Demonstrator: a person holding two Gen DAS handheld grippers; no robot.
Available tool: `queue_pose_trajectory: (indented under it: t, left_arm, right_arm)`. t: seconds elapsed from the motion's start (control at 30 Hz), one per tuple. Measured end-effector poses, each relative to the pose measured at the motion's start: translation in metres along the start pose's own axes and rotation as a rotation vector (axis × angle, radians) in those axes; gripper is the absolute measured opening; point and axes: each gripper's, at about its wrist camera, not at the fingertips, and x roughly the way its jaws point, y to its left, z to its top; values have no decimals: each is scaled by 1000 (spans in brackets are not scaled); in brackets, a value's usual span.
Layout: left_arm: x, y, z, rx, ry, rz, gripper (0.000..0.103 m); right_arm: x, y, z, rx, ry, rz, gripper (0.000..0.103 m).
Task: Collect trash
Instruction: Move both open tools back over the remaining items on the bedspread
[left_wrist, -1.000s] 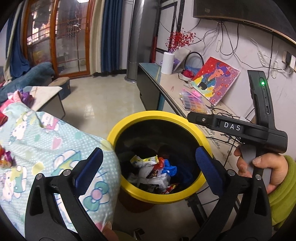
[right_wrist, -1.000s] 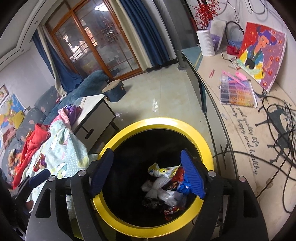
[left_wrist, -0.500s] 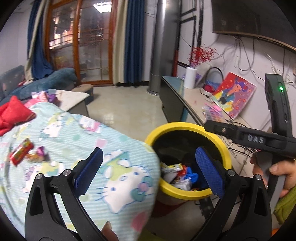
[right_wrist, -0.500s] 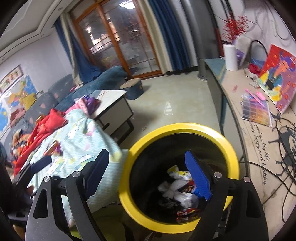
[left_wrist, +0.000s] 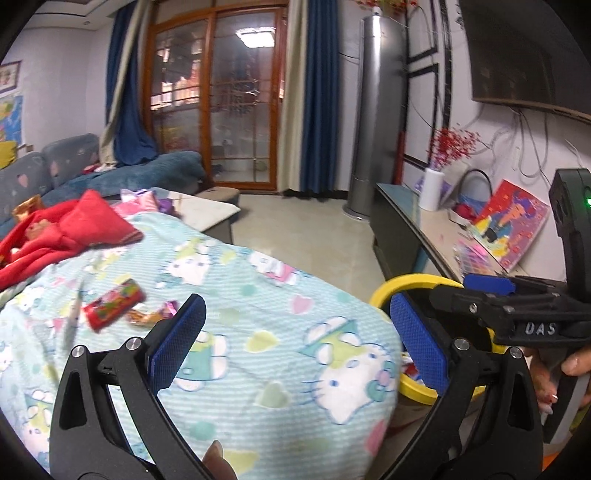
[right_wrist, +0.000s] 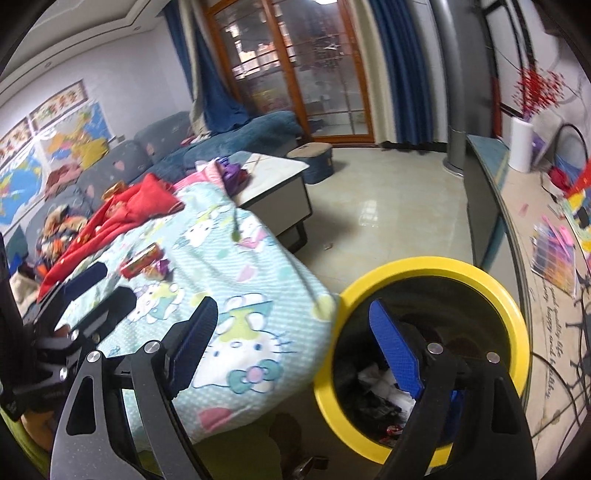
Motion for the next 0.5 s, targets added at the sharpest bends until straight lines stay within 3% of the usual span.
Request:
queue_pose_trajectory:
  t: [0.5]
  left_arm:
    - [-2,109,4,-186,-5,152,92]
  right_arm:
    - [60,75,12,-168,70,92,82]
